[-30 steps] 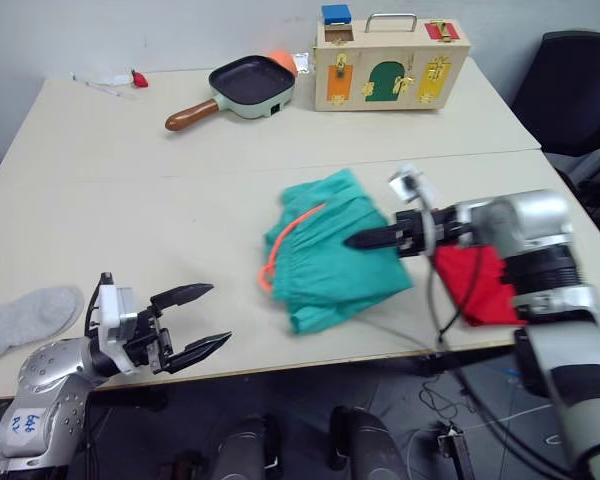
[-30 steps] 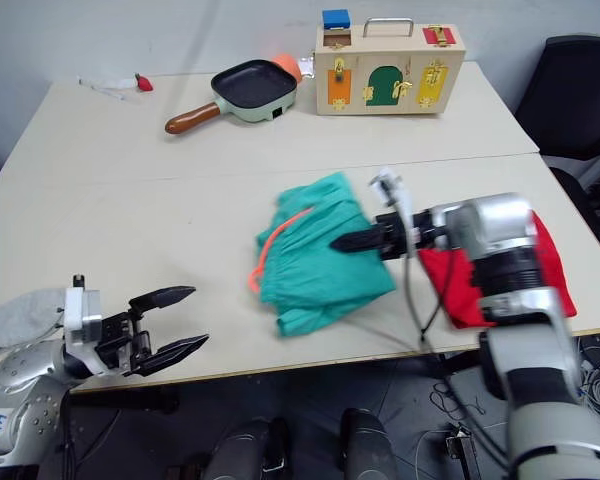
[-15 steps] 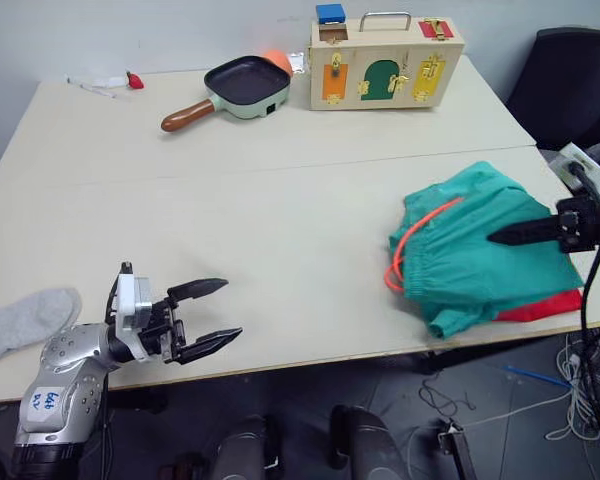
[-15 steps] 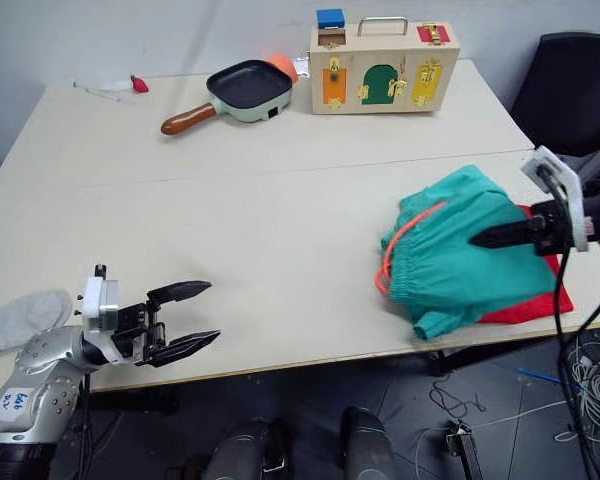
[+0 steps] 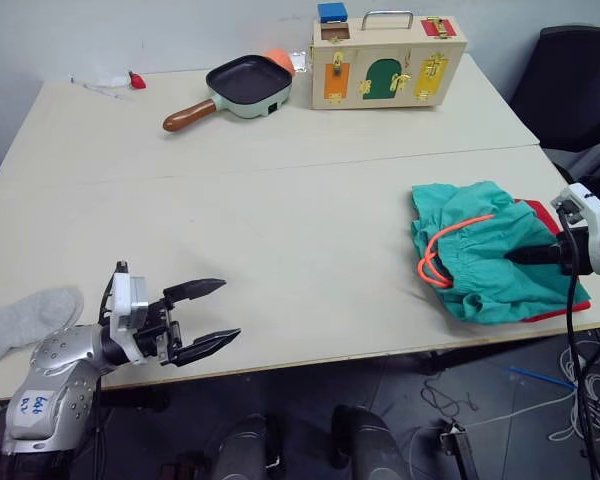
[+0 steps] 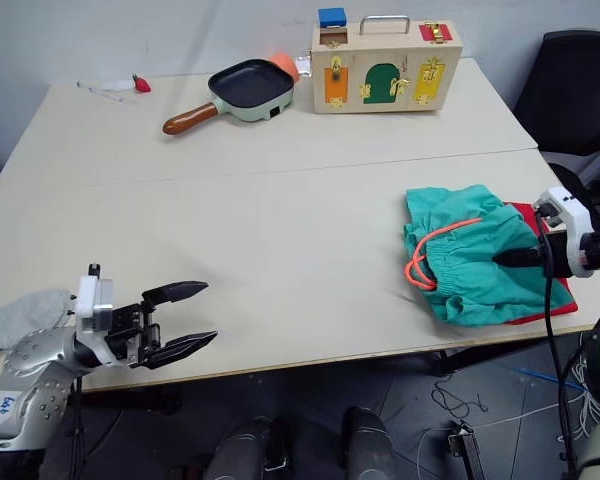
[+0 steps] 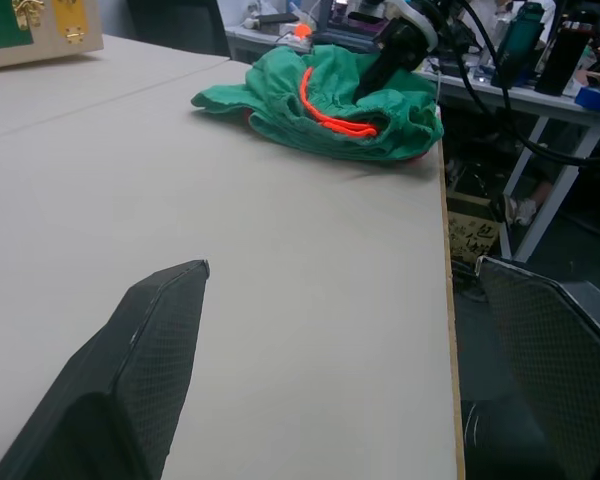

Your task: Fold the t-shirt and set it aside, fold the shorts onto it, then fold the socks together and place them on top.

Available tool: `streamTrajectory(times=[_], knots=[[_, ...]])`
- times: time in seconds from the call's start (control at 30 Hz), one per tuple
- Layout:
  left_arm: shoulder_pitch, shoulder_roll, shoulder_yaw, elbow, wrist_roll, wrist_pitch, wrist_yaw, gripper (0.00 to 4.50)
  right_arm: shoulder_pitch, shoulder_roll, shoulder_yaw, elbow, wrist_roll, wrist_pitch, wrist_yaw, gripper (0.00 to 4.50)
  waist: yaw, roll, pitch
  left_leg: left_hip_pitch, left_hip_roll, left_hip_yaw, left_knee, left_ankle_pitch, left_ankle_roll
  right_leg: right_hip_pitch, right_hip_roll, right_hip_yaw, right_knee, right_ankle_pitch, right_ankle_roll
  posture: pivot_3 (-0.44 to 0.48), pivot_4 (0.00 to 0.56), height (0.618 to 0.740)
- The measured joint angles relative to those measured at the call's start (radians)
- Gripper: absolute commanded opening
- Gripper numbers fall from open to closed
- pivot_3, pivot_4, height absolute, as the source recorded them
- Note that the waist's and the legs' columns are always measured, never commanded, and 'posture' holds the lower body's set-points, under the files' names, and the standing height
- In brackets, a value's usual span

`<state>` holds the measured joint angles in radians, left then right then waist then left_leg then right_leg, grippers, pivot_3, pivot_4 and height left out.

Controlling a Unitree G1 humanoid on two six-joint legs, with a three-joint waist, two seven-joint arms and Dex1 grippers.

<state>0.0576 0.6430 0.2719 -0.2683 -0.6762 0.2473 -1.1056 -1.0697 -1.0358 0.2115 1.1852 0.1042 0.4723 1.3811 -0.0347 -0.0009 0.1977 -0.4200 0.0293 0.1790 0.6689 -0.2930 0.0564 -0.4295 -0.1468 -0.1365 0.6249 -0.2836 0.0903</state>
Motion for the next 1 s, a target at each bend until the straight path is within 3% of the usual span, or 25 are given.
streamTrajectory(times=[0.23,0.33,0.43,0.5,0.57,0.67,0.87,1.0], knots=[[0.037,0.031,0.065,-0.009,-0.017,0.035,0.012,4.50,0.138,-0.129,-0.159,-0.123,0.012,-0.353,0.045,4.12,0.004,0.001,0.000,0.000,0.000,0.000,0.001,0.000,0.000,0.001,0.001,0.000,0.000,0.000,0.001,0.000,0.150,0.740],[0.056,0.038,0.099,-0.017,-0.025,0.039,0.022,4.50,0.225,-0.106,-0.278,-0.279,0.094,-0.433,0.043,4.12,-0.010,0.000,0.000,0.006,0.001,0.002,-0.001,0.000,-0.001,0.005,0.001,0.001,0.001,0.000,0.001,0.000,0.150,0.740],[0.087,0.038,0.136,-0.014,-0.023,0.032,0.033,4.50,0.413,0.009,-0.365,-0.578,0.212,-0.421,0.028,4.12,-0.019,-0.001,0.000,0.018,0.004,0.000,-0.004,-0.001,-0.004,0.015,0.002,0.000,-0.002,0.000,0.000,0.000,0.150,0.740],[0.107,0.037,0.161,-0.006,-0.017,0.016,0.043,4.50,0.508,0.094,-0.372,-0.734,0.247,-0.405,-0.014,4.12,-0.017,-0.001,0.000,0.017,0.003,-0.001,-0.004,-0.001,-0.004,0.015,0.002,0.000,-0.001,0.000,0.000,0.000,0.150,0.740],[0.140,0.034,0.205,0.006,-0.005,-0.005,0.061,4.50,0.574,0.183,-0.363,-0.880,0.249,-0.378,-0.112,4.48,-0.015,0.000,0.000,0.017,0.002,-0.001,-0.004,-0.002,-0.004,0.014,0.000,0.000,0.000,0.000,0.000,0.000,0.150,0.740],[0.221,0.021,0.313,0.019,0.014,-0.047,0.095,4.50,0.647,0.282,-0.291,-1.134,0.249,-0.295,-0.232,4.49,-0.013,0.000,0.000,0.016,0.002,-0.001,-0.005,-0.004,-0.007,0.013,0.000,0.001,-0.001,0.000,-0.001,0.000,0.150,0.740],[0.403,-0.027,0.480,0.101,0.021,-0.095,0.116,4.50,0.669,0.379,-0.253,-1.234,0.286,-0.207,-0.299,4.49,-0.002,-0.003,-0.001,0.015,0.001,-0.003,-0.005,-0.009,-0.006,0.016,-0.001,-0.001,-0.005,0.000,-0.001,0.000,0.150,0.740],[0.455,-0.057,0.578,0.168,0.021,-0.118,0.164,4.50,0.687,0.448,-0.205,-1.257,0.293,-0.207,-0.304,4.49,-0.020,0.000,0.000,0.014,-0.030,-0.069,-0.022,0.010,0.012,0.053,-0.019,-0.062,-0.014,-0.005,0.013,0.000,0.150,0.740]])
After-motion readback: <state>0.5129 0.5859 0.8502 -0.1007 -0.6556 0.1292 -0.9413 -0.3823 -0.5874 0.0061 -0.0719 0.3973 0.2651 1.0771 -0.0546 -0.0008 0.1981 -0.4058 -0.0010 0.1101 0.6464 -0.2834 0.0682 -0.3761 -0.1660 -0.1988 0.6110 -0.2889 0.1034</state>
